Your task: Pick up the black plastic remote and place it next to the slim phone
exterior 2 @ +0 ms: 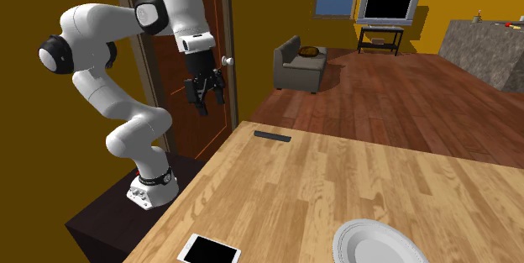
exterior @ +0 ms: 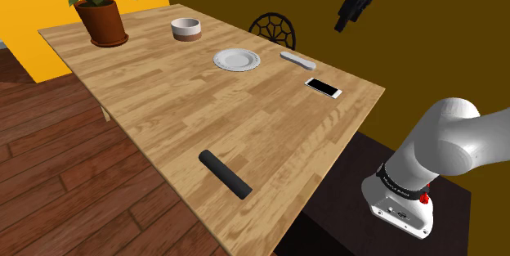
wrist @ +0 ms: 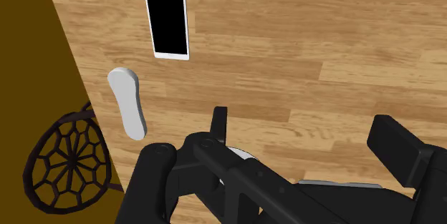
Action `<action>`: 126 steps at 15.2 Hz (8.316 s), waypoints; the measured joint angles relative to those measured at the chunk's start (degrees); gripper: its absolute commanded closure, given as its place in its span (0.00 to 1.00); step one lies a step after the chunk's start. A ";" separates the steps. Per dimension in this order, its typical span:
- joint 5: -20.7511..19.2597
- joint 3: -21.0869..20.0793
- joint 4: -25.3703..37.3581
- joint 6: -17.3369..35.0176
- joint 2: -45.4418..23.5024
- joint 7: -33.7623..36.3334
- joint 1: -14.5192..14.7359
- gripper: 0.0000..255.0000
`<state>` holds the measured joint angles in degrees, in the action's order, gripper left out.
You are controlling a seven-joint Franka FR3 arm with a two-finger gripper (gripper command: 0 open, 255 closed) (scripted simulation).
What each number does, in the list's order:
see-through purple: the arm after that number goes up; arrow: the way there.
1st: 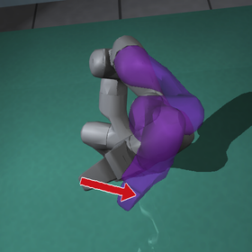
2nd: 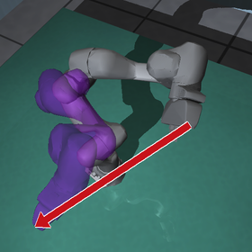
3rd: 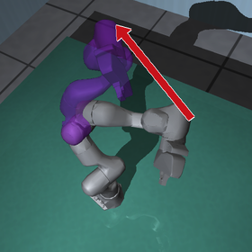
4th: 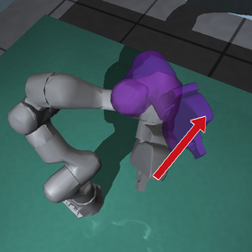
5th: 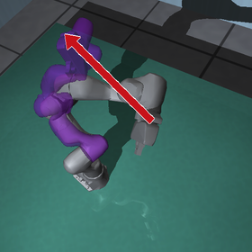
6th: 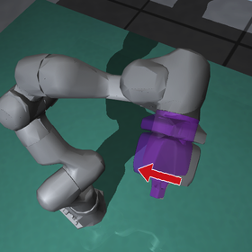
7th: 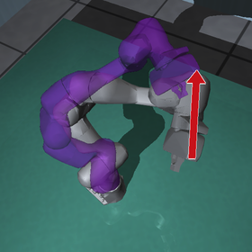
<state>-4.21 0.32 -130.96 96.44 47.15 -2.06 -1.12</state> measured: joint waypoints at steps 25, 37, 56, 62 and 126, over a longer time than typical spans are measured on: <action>14.51 -22.56 -9.95 22.30 -18.79 25.82 7.31 0.00; 11.28 -34.32 -1.74 34.56 -41.57 42.07 8.35 0.00; 2.80 -35.76 0.86 43.02 -54.86 51.27 10.34 1.00; 2.74 -35.65 0.89 42.84 -54.63 51.31 10.24 1.00; -1.53 15.00 -24.67 20.76 -10.47 -21.04 -16.53 1.00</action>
<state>-5.74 15.32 -155.63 117.20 36.68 -23.11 -17.66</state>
